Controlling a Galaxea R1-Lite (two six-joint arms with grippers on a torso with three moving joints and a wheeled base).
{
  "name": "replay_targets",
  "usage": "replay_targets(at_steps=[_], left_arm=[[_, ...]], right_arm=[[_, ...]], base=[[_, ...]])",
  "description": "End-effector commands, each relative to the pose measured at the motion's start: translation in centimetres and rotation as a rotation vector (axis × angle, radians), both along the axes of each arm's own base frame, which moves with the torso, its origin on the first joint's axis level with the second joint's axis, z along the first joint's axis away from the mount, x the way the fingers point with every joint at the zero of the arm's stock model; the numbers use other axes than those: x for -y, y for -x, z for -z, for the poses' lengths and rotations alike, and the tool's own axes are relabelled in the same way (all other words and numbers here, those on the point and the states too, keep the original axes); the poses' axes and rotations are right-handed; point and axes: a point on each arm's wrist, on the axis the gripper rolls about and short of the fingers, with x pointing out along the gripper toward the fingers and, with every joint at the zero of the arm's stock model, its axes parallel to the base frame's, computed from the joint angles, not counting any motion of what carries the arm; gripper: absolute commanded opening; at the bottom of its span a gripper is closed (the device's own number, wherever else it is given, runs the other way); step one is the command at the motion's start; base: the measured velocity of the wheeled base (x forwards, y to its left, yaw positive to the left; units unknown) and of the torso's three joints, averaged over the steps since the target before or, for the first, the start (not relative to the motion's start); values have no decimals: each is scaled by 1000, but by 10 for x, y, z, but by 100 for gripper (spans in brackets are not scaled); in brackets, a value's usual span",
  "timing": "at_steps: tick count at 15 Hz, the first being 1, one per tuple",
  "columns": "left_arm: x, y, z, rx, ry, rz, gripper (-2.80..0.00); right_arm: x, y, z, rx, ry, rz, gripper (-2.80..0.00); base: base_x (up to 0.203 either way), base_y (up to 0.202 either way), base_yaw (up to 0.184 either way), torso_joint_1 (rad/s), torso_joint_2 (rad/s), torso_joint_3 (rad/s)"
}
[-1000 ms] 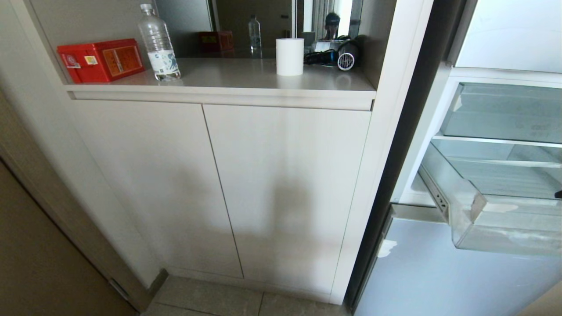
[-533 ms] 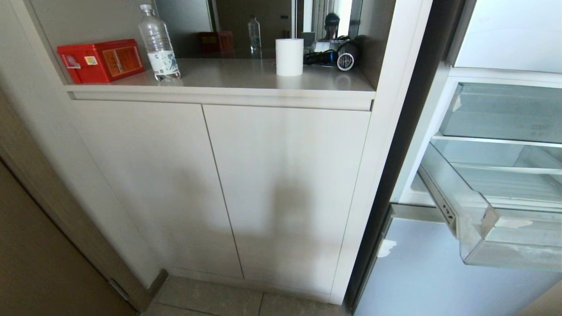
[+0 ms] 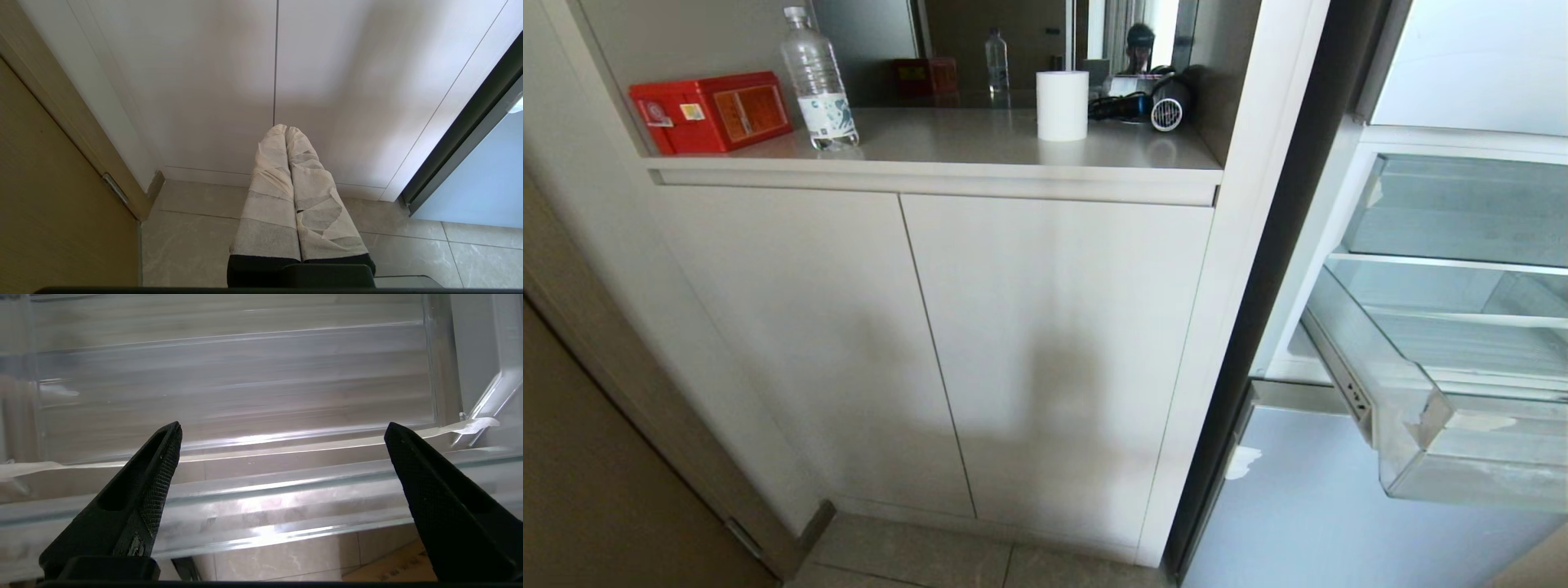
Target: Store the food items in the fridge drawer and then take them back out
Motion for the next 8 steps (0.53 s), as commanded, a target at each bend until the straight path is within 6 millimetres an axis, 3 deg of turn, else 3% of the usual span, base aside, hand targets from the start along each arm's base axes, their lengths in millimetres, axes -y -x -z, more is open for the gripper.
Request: replay_targets(at_steps=[1, 4, 8], left_arm=[[0, 0, 0, -2, 0, 0, -280], [0, 0, 0, -2, 0, -1, -280], [0, 0, 0, -2, 0, -1, -280]], right_arm=[[-2, 3, -1, 18, -24, -15, 0], [-4, 0, -11, 156, -89, -124, 0], [-35, 34, -43, 302, -38, -157, 0]], base=[[0, 0, 0, 0, 0, 0], [0, 0, 0, 0, 0, 0], [0, 0, 0, 0, 0, 0]])
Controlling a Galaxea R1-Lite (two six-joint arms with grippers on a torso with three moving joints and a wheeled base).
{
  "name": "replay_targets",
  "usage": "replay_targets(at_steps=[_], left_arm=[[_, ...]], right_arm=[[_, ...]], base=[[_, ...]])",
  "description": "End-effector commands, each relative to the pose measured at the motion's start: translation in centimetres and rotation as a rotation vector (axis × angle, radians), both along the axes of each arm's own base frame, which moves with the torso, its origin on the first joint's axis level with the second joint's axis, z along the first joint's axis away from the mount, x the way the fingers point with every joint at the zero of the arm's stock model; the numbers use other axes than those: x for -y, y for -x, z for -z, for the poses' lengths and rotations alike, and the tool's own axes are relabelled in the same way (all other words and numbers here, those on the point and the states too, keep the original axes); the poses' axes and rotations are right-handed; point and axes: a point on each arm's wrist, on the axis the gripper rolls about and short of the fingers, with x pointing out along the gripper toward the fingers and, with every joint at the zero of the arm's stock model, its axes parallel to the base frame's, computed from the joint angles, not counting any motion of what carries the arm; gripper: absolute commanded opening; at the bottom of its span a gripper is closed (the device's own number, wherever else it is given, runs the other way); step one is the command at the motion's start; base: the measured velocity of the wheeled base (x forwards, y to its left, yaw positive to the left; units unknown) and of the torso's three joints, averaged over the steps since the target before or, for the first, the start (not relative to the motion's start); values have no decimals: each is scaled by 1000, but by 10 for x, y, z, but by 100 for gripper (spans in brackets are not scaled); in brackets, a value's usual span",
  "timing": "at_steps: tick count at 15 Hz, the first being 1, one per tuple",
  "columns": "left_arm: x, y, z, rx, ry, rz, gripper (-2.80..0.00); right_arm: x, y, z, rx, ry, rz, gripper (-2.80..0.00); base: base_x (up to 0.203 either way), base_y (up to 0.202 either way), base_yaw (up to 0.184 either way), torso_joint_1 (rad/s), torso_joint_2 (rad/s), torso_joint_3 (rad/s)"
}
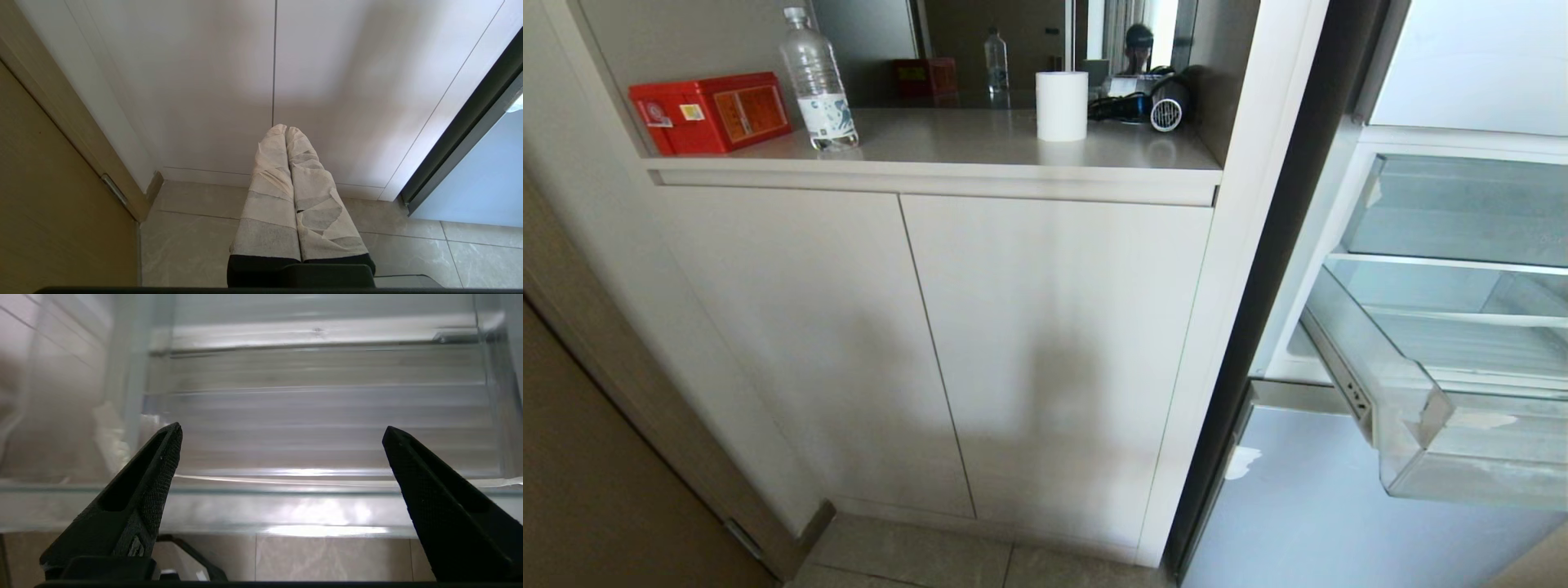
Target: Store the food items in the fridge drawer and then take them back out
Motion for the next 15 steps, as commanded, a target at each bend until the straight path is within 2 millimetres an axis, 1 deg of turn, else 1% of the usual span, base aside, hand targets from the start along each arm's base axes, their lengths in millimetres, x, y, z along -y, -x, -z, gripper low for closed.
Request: replay_targets(at_steps=[1, 3, 4, 6, 9, 10, 12, 15], left_arm=[[0, 0, 0, -2, 0, 0, -280], [0, 0, 0, -2, 0, 0, -280], [0, 0, 0, -2, 0, -1, -280], [0, 0, 0, -2, 0, 0, -280], [0, 0, 0, -2, 0, -1, -280], [0, 0, 0, -2, 0, 0, -280], [0, 0, 0, -2, 0, 0, -280], [0, 0, 0, -2, 0, -1, -280]], right_arm=[[-27, 31, -15, 73, 52, -4, 0], [-46, 57, -8, 124, 23, -38, 0], [-53, 65, -4, 142, 11, -51, 0], [-67, 77, -1, 163, 10, -61, 0], [-80, 88, 2, 191, 9, -91, 0], [-83, 89, 3, 193, 12, -94, -280], [-97, 94, 1, 215, 2, -119, -280], [-132, 105, -1, 240, -19, -181, -280]], base=[[0, 0, 0, 0, 0, 0], [0, 0, 0, 0, 0, 0], [0, 0, 0, 0, 0, 0], [0, 0, 0, 0, 0, 0], [0, 0, 0, 0, 0, 0], [0, 0, 0, 0, 0, 0], [0, 0, 0, 0, 0, 0], [0, 0, 0, 0, 0, 0]])
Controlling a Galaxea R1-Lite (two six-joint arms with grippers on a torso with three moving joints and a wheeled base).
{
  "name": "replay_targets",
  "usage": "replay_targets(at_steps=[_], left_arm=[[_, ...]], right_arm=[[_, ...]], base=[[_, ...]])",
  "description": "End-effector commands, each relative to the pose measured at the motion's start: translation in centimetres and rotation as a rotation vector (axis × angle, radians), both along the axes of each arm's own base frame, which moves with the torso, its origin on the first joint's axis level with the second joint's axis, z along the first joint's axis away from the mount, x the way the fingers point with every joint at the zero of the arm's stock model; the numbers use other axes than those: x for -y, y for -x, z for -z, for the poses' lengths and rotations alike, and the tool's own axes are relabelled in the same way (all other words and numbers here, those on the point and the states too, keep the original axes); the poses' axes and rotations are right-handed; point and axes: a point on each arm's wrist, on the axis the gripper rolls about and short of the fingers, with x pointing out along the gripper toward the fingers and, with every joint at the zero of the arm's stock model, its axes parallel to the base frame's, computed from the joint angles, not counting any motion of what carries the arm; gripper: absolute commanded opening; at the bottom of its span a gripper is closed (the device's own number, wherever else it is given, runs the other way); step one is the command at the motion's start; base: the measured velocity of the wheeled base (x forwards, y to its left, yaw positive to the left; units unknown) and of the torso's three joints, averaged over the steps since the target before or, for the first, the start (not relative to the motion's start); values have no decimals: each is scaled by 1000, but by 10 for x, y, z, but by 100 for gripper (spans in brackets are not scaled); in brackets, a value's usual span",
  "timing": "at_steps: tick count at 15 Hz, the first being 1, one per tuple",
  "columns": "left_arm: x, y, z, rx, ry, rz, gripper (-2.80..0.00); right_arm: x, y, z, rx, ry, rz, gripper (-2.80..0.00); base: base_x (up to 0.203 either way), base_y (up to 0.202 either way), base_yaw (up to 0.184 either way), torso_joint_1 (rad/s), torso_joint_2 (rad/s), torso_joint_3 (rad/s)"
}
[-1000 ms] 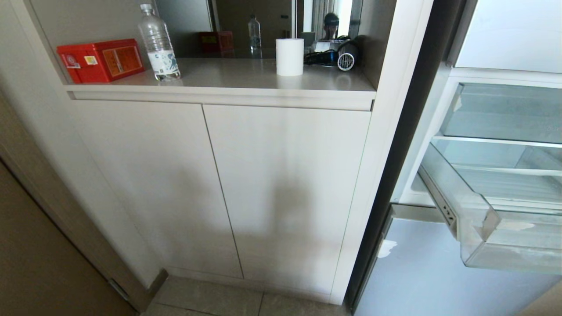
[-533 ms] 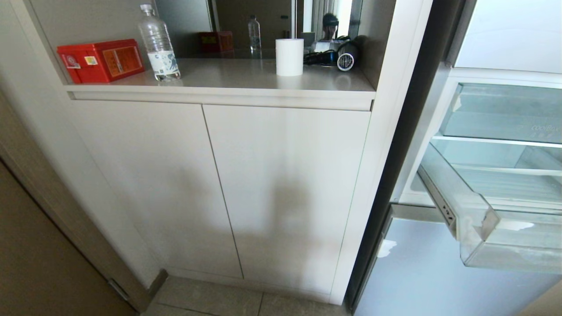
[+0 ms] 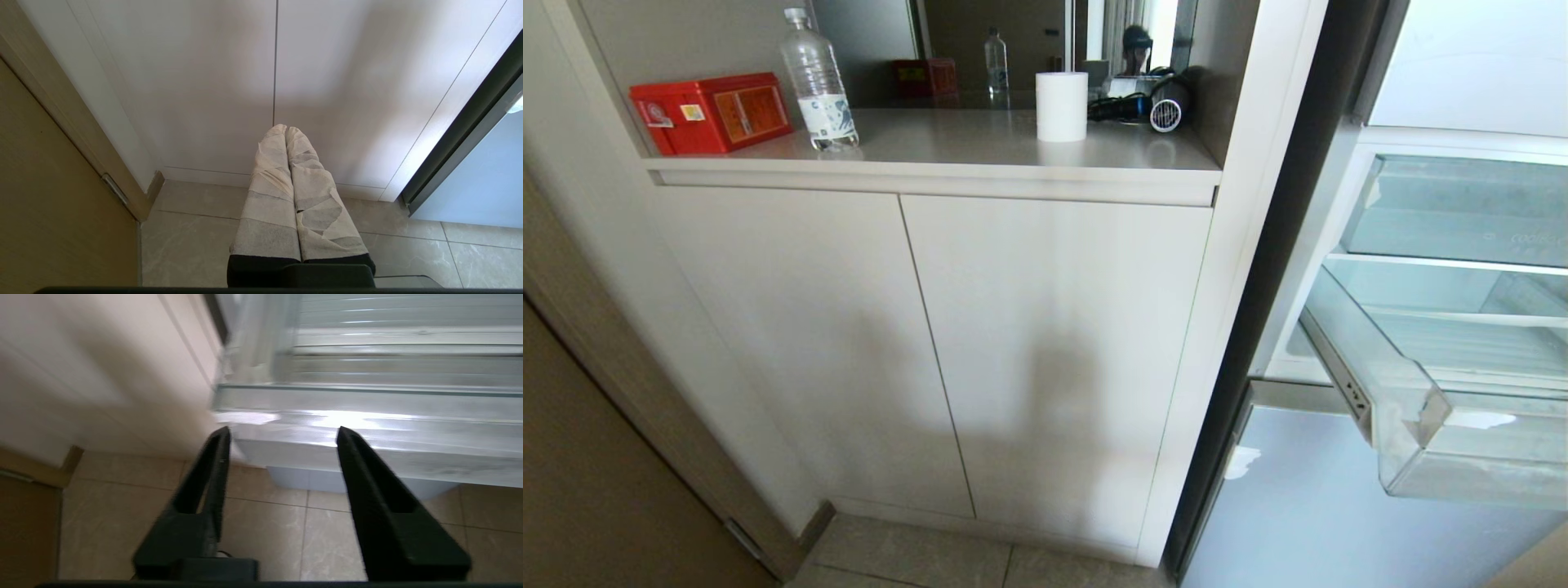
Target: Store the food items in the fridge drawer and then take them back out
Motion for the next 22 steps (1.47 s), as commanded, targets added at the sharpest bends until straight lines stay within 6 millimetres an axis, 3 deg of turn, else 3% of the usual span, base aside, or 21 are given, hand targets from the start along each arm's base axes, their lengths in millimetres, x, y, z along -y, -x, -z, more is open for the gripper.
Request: replay_targets(at_steps=[1, 3, 7, 10, 12, 13, 22], left_arm=[[0, 0, 0, -2, 0, -1, -280], [0, 0, 0, -2, 0, -1, -280], [0, 0, 0, -2, 0, 0, -280], [0, 0, 0, -2, 0, -1, -280], [0, 0, 0, -2, 0, 0, -280], [0, 0, 0, -1, 0, 0, -280], [0, 0, 0, -1, 0, 0, -280]], right_arm=[[-31, 18, -1, 43, 22, -66, -280], [-50, 41, 12, 63, 40, -97, -280], [-59, 97, 73, 142, 100, -74, -280], [-58, 120, 129, 206, 183, -95, -280], [-56, 120, 168, 194, 259, -114, -280], [-56, 117, 176, 180, 267, -109, -280], [-55, 117, 175, 174, 200, -51, -280]], base=[[0, 0, 0, 0, 0, 0], [0, 0, 0, 0, 0, 0], [0, 0, 0, 0, 0, 0], [0, 0, 0, 0, 0, 0], [0, 0, 0, 0, 0, 0], [0, 0, 0, 0, 0, 0], [0, 0, 0, 0, 0, 0]])
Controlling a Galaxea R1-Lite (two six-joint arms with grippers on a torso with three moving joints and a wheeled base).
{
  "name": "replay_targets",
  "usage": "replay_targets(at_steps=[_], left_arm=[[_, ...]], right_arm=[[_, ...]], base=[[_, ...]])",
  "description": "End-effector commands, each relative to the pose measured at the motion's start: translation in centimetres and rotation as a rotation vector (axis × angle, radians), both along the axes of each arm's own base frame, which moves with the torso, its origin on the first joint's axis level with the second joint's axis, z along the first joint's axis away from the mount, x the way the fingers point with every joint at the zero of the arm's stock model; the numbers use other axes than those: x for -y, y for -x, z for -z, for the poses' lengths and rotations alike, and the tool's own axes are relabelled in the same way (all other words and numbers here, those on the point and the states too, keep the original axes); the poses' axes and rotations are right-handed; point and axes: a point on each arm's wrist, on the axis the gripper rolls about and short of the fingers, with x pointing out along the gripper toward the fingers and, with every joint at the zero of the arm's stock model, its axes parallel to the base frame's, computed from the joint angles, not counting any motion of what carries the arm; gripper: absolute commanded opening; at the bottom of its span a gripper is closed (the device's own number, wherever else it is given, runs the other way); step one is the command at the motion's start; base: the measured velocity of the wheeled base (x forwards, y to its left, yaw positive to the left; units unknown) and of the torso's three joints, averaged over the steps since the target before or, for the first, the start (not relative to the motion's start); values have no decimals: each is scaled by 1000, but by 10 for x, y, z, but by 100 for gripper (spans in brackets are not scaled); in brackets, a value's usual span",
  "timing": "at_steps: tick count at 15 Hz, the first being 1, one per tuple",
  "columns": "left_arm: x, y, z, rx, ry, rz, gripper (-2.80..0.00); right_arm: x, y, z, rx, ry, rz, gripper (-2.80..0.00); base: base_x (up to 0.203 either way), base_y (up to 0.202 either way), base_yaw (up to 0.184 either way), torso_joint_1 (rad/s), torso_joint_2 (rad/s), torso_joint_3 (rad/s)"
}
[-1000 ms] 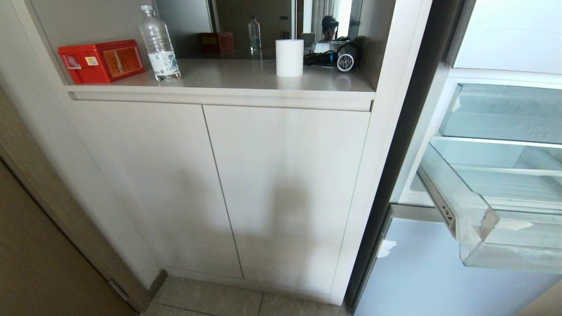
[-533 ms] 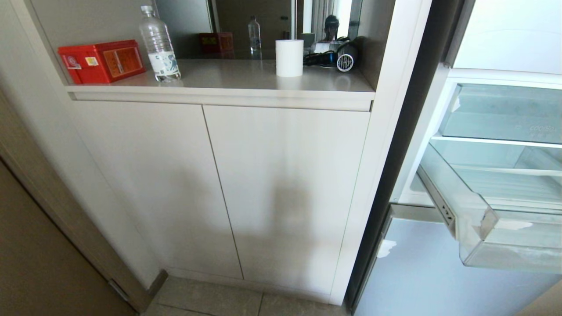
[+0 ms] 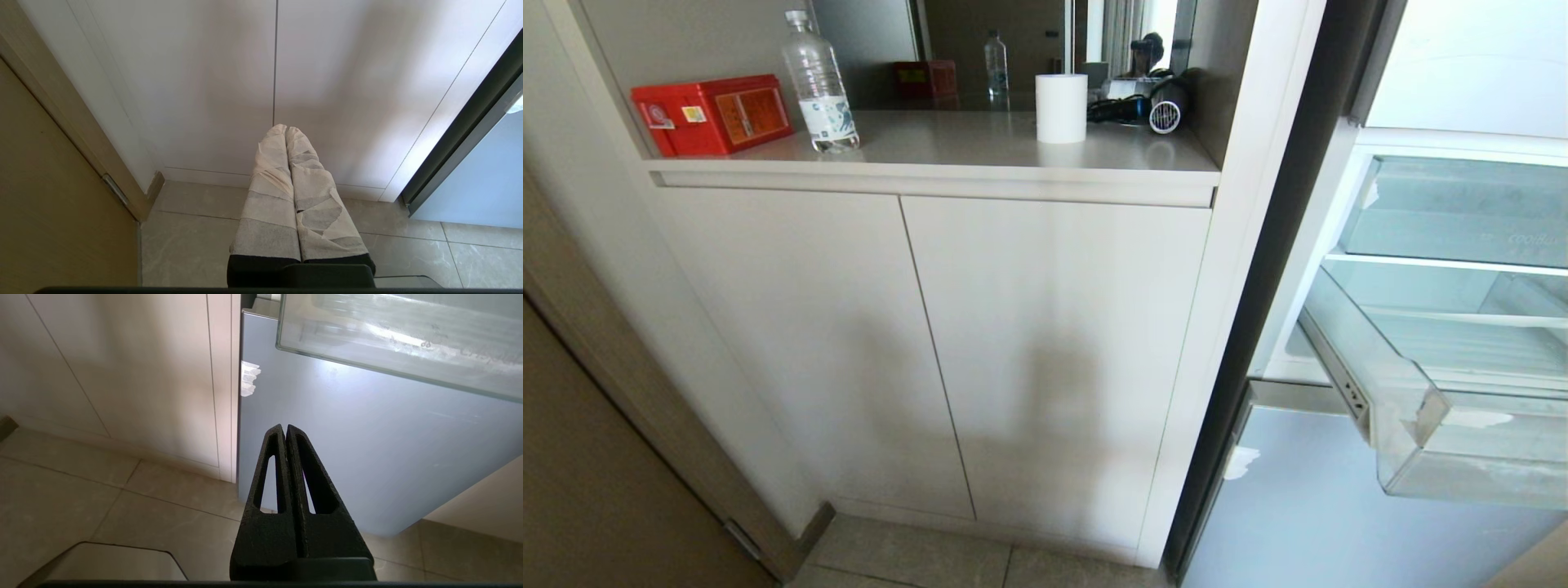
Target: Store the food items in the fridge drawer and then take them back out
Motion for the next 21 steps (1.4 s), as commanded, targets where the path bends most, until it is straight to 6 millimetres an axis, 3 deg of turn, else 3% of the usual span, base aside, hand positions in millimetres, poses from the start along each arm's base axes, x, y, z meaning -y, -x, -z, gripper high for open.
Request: replay_targets(at_steps=[1, 5, 17, 21], left_arm=[[0, 0, 0, 0, 0, -1, -280], [0, 0, 0, 0, 0, -2, -280], [0, 0, 0, -2, 0, 0, -280], [0, 0, 0, -2, 0, -1, -280]], right_arm=[[0, 0, 1, -6, -35, 13, -280], [1, 0, 0, -4, -48, 47, -280], [1, 0, 0, -4, -42, 46, -280], [1, 0, 1, -5, -43, 46, -280]], base=[[0, 0, 0, 0, 0, 0], [2, 1, -26, -1, -2, 1], [-1, 8, -173, 2, 1, 4], [-2, 3, -58, 0, 2, 3]])
